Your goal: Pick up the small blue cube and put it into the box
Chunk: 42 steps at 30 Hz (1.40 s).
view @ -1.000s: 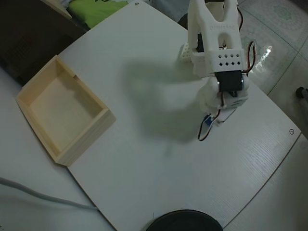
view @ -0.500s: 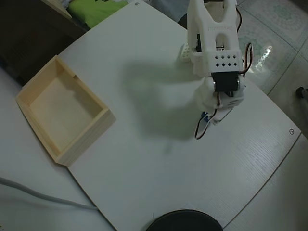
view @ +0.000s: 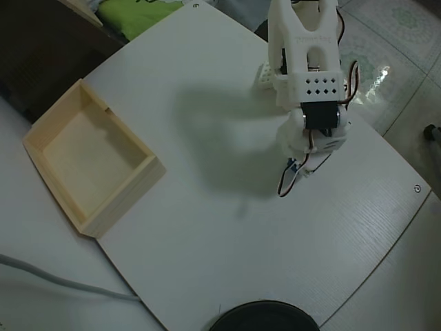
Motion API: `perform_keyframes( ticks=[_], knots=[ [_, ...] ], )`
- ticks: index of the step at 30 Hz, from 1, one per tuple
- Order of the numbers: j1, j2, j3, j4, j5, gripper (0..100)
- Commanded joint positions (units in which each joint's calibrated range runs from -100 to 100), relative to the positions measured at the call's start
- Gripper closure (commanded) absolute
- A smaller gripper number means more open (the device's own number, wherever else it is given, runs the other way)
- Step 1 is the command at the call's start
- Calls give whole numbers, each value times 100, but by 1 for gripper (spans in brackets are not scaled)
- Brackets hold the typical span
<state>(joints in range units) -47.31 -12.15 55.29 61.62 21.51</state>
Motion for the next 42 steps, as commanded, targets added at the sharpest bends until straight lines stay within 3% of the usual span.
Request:
perform_keyframes(
  ticks=[1,6,20,34,42],
  knots=[
    [17,-28,-9,23,22,92],
    [17,-45,-552,456,17,92],
    [267,-36,-4154,2462,17,92],
    [2833,-36,-6543,2368,501,92],
    [4440,-11,-6896,1119,787,92]
  ],
)
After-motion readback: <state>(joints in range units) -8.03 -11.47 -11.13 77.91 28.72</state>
